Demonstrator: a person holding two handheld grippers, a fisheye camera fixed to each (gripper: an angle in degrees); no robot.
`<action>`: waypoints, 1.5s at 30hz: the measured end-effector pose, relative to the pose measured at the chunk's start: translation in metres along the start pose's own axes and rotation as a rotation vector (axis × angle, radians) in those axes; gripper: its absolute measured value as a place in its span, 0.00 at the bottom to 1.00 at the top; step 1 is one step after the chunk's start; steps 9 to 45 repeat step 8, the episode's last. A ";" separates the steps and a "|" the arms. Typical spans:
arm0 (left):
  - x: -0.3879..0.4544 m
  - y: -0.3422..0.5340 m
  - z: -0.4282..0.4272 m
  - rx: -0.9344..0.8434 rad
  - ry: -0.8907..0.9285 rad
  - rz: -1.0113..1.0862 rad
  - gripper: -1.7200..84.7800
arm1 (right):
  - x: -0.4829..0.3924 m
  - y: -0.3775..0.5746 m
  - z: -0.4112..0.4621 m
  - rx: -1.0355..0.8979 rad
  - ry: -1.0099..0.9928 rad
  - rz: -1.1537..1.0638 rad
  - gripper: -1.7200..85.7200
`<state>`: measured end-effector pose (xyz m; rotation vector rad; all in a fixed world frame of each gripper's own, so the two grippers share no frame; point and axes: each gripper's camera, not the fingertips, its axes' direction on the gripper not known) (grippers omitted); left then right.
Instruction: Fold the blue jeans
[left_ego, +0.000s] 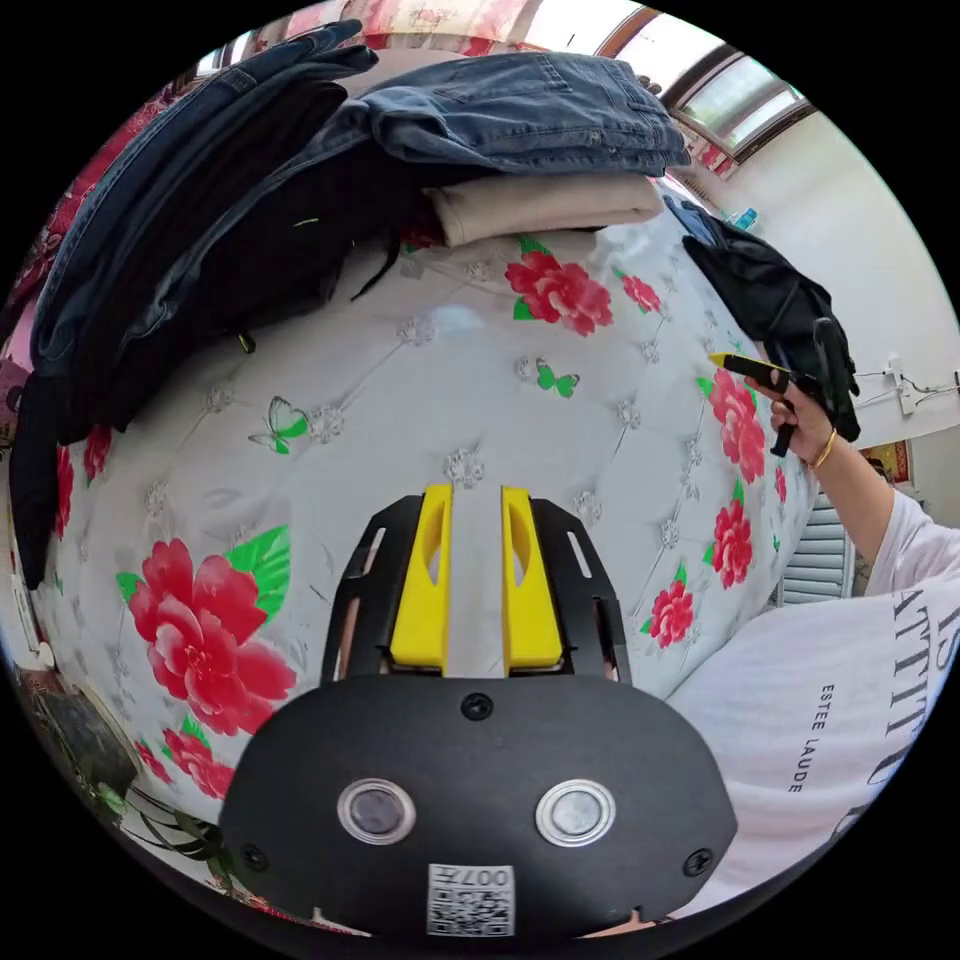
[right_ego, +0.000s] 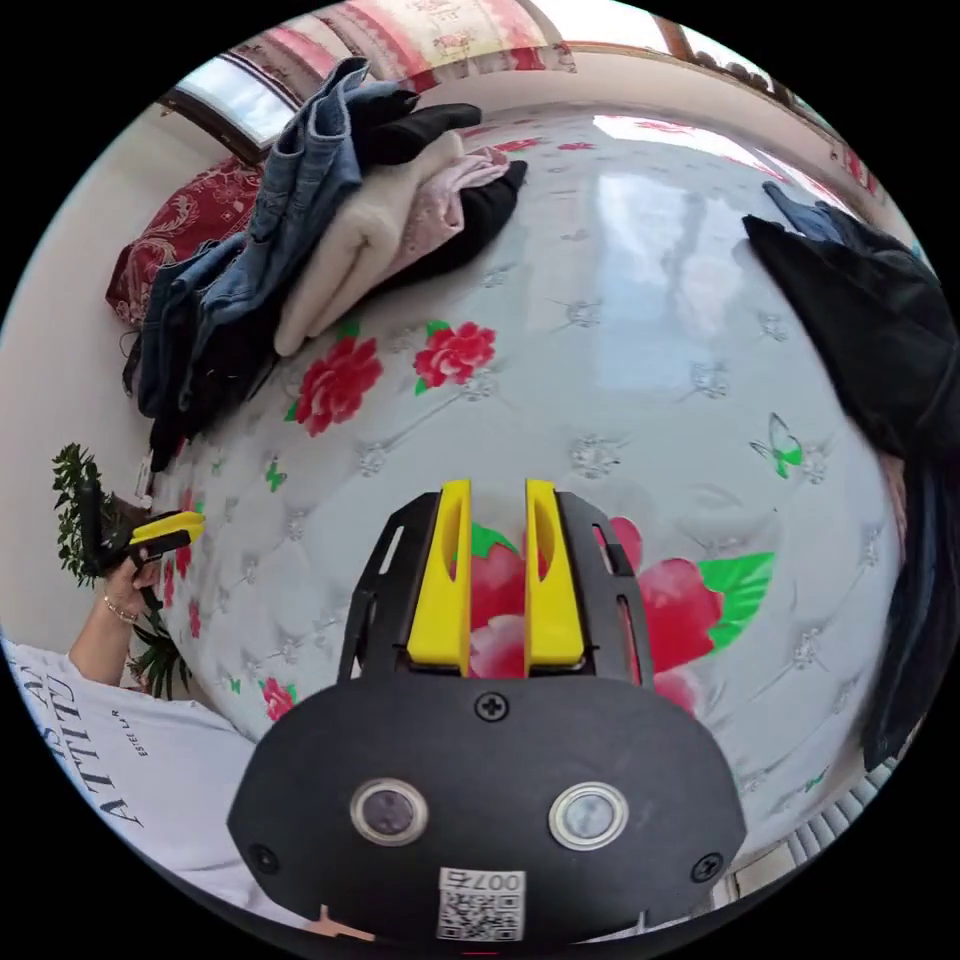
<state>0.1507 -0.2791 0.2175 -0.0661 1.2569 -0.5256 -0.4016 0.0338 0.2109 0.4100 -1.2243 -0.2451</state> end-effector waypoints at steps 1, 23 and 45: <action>0.007 0.008 0.002 -0.012 -0.016 0.004 0.11 | 0.012 0.004 -0.005 0.018 0.047 0.026 0.10; 0.056 0.023 0.038 -0.134 -0.044 -0.070 0.11 | 0.143 -0.011 -0.084 0.245 0.439 0.370 0.13; 0.056 0.023 0.038 -0.134 -0.044 -0.070 0.11 | 0.143 -0.011 -0.084 0.245 0.439 0.370 0.13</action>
